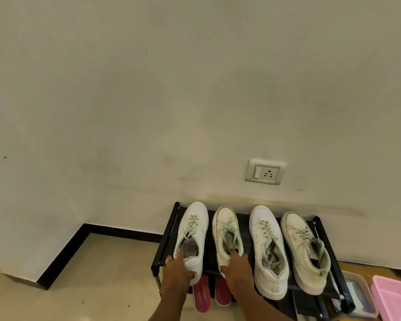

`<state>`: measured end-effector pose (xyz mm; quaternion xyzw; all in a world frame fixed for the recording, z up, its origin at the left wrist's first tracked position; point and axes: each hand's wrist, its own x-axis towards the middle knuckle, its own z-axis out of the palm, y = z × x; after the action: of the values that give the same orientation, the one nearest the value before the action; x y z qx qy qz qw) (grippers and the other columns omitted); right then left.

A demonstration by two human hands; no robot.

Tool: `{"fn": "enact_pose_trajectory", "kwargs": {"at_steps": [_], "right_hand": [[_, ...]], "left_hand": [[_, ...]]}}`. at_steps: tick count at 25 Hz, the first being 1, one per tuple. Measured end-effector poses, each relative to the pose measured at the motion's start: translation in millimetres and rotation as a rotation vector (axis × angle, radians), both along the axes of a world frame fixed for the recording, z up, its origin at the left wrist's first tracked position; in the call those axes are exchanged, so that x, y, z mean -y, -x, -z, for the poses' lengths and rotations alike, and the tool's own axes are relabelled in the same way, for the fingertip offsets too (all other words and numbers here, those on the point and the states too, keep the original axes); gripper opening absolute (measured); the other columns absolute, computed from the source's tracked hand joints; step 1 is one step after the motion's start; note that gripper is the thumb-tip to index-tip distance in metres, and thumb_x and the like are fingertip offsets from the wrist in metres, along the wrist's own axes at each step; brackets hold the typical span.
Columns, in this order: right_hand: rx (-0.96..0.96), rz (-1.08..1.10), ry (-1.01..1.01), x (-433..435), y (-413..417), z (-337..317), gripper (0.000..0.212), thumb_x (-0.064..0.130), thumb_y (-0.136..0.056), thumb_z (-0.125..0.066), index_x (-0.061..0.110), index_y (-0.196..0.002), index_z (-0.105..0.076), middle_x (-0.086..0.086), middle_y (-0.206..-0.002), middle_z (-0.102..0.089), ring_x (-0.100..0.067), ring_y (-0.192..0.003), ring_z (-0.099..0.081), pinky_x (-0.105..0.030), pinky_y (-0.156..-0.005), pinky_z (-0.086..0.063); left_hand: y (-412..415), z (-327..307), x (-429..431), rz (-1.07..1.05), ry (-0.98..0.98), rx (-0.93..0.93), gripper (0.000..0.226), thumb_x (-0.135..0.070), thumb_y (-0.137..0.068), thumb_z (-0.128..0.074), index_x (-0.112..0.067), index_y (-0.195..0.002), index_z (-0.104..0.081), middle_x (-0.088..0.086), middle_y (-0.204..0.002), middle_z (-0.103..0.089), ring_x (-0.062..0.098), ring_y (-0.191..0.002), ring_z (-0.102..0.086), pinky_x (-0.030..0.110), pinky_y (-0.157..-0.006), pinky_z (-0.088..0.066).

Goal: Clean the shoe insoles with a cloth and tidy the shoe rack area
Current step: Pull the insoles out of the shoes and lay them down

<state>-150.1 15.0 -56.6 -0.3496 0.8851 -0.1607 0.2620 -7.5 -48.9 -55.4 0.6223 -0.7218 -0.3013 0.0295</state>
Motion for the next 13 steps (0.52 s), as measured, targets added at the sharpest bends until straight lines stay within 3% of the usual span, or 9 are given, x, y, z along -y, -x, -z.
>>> {"fn": "enact_pose_trajectory", "kwargs": {"at_steps": [4, 8, 11, 13], "right_hand": [[-0.038, 0.033, 0.043, 5, 4, 7, 0.029, 0.026, -0.090, -0.056, 0.009, -0.113, -0.056, -0.011, -0.115, -0.052, -0.024, -0.100, -0.060, -0.026, -0.080, -0.046], [-0.033, -0.047, 0.040, -22, -17, -5, 0.030, 0.029, -0.090, -0.053, 0.008, -0.111, -0.058, -0.011, -0.117, -0.054, -0.024, -0.104, -0.059, -0.025, -0.083, -0.044], [-0.006, -0.063, 0.041, -62, -41, -23, 0.036, 0.033, -0.092, -0.050, 0.012, -0.120, -0.053, -0.011, -0.127, -0.044, -0.023, -0.113, -0.054, -0.025, -0.090, -0.041], [0.035, -0.079, -0.002, -95, -63, -46, 0.036, 0.036, -0.089, -0.054, 0.019, -0.121, -0.054, -0.014, -0.133, -0.041, -0.021, -0.114, -0.054, -0.021, -0.091, -0.040]], "left_hand": [[1, 4, 6, 0.047, -0.022, -0.050, 0.052, -0.026, -0.078, -0.075, -0.019, -0.125, -0.054, 0.005, -0.121, -0.050, 0.019, -0.112, -0.054, 0.019, -0.080, -0.040], [-20, -6, -31, 0.103, -0.012, -0.002, 0.058, -0.035, -0.080, -0.070, -0.024, -0.132, -0.048, 0.001, -0.128, -0.050, 0.015, -0.118, -0.051, 0.019, -0.089, -0.038], [-46, -11, -75, 0.111, 0.018, 0.009, 0.077, -0.042, -0.082, -0.065, -0.020, -0.146, -0.029, -0.001, -0.138, -0.041, 0.011, -0.123, -0.049, 0.015, -0.093, -0.035], [-64, -23, -108, 0.037, 0.011, -0.004, 0.097, -0.047, -0.084, -0.061, -0.011, -0.151, 0.000, 0.000, -0.139, -0.038, 0.009, -0.124, -0.048, 0.013, -0.095, -0.033]]}}
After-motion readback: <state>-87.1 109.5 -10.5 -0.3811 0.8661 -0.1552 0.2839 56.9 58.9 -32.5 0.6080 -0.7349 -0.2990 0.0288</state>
